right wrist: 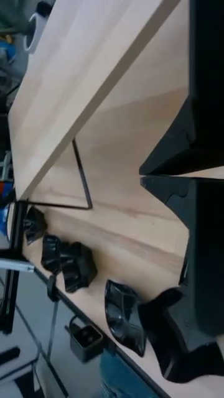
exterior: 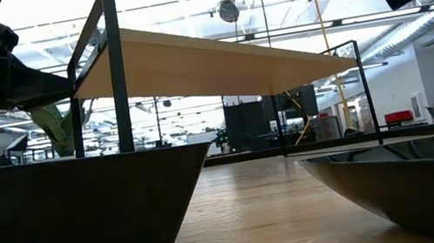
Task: Pick & Place Mini shaped plates
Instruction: Put the distorted square plate on the shelf
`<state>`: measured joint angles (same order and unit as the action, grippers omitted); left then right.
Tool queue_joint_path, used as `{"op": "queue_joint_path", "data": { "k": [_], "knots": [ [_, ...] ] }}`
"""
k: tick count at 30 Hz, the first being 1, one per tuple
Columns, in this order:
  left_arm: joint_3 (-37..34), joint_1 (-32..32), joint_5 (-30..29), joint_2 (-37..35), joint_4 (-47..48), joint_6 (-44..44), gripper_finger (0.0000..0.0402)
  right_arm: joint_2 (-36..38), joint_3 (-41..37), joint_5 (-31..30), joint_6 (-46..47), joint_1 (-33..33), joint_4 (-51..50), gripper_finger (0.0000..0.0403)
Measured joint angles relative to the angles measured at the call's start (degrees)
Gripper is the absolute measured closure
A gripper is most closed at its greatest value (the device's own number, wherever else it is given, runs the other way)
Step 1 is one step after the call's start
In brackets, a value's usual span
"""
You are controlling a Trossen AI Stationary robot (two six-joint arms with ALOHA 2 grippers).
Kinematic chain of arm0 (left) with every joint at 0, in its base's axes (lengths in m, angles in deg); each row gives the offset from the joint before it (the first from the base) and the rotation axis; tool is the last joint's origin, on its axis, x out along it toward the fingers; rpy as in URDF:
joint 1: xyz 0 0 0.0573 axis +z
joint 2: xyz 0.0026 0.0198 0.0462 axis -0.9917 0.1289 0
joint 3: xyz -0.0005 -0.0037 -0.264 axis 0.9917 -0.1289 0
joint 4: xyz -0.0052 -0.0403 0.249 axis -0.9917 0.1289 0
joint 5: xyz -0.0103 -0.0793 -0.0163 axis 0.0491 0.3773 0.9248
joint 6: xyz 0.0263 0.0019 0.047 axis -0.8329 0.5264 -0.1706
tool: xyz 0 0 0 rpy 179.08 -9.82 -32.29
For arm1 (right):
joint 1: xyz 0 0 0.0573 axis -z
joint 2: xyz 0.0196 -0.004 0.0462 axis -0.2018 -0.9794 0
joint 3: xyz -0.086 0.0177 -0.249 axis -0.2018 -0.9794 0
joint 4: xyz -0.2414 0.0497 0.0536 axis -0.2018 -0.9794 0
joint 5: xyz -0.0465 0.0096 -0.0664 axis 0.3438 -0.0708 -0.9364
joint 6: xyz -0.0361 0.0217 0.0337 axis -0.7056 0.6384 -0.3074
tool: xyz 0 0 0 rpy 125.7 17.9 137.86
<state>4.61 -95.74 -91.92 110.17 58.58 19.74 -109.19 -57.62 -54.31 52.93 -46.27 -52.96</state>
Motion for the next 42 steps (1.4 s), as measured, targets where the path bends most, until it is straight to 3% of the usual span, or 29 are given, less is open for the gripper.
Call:
{"op": "queue_joint_path", "data": {
  "k": [11, 22, 28, 42],
  "knots": [
    [0.0, 0.0, 0.0, 0.0, 0.0, 0.0, 0.0192, 2.1, -7.2, 0.0, -6.3, -0.8, 9.5, 0.0403],
    [0.0, 0.0, 0.0, 0.0, 0.0, 0.0, 0.0192, 3.2, -8.4, 0.0, -11.1, -0.8, 11.7, 0.0403],
    [0.0, 0.0, 0.0, 0.0, 0.0, 0.0, 0.0192, 7.9, -10.8, 0.0, -10.4, -0.7, 11.9, 0.0403],
    [0.0, 0.0, 0.0, 0.0, 0.0, 0.0, 0.0192, 18.4, -24.6, -0.2, -14.3, -0.7, 29.8, 0.0403]
  ]
}}
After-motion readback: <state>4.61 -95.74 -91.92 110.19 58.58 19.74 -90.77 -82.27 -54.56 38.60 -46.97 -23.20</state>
